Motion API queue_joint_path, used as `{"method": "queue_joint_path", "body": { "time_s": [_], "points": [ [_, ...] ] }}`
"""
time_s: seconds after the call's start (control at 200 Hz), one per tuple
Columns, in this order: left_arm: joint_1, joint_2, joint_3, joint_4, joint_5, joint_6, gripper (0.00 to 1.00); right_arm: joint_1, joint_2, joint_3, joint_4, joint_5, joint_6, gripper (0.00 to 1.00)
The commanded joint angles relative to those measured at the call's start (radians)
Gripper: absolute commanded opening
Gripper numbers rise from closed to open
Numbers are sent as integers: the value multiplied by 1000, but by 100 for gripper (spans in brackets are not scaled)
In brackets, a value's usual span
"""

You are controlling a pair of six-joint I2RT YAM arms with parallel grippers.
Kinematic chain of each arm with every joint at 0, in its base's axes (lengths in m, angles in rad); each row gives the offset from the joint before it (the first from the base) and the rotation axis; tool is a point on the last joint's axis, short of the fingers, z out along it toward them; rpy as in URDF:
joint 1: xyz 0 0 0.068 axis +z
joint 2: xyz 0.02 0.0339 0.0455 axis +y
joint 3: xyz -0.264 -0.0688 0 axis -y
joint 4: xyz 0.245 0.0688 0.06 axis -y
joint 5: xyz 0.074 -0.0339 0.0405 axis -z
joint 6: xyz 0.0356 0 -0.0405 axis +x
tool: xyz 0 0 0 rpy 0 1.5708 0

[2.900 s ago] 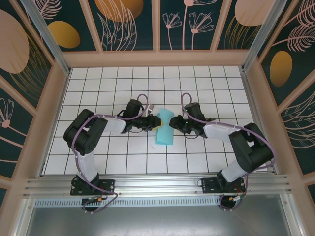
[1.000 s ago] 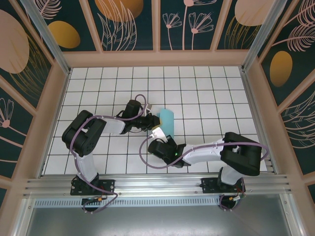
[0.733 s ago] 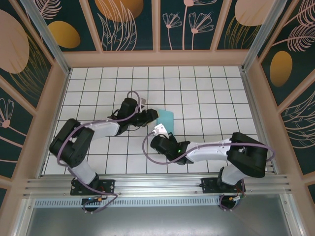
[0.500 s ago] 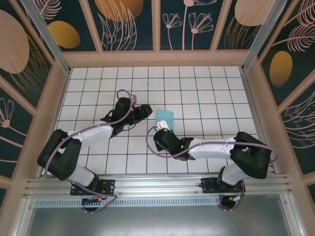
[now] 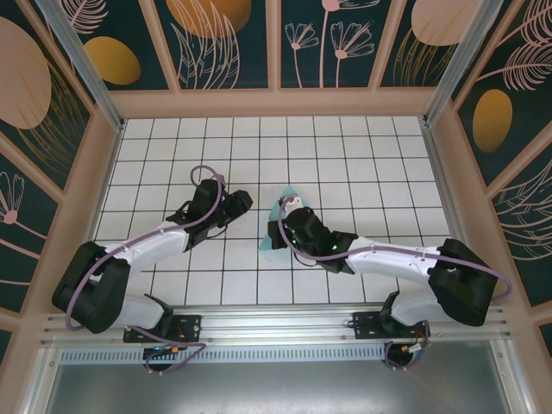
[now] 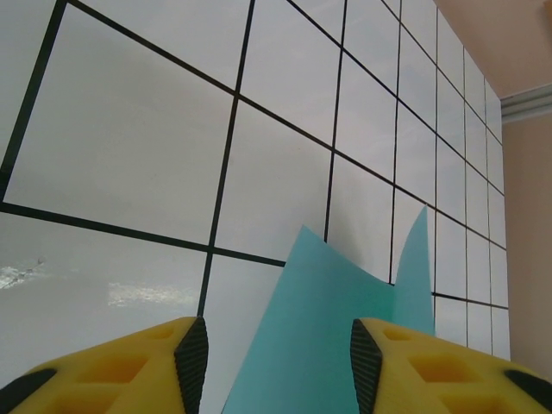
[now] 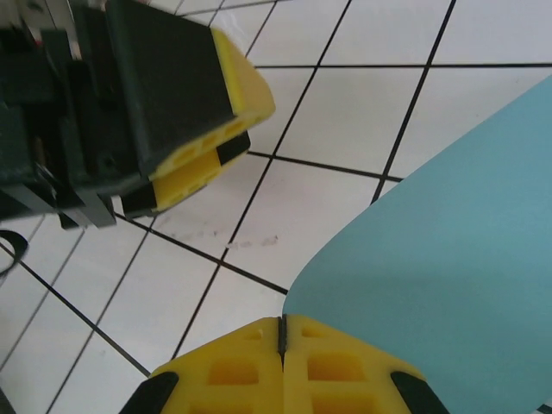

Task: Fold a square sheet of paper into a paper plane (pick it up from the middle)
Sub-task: Fold the triangle a second time at the center of the table.

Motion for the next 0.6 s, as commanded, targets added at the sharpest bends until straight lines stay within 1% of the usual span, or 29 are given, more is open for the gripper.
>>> {"method": "queue_joint_path", "body": {
  "time_s": [0.0,0.13,0.23,0.365,0.435,0.525,0.595],
  "points": [
    [3,-15,-10,-2,9,0,44,-4,8,-28,24,-47,42,0],
    [3,-5,-28,30,95,-11,33,-4,48,-37,31,-90,89,0],
    [3,-9,-74,62,159,-40,24,-2,74,-47,43,-110,122,0],
    [0,-15,-146,116,231,-74,17,-3,103,-69,78,-121,153,0],
    [-10,-13,-157,114,235,-64,11,-2,114,-76,98,-120,165,0],
    [-30,-4,-144,71,218,-50,10,-2,122,-74,105,-126,171,0],
    [-48,12,-139,68,214,-54,7,-3,128,-74,113,-125,170,0]
  ]
}}
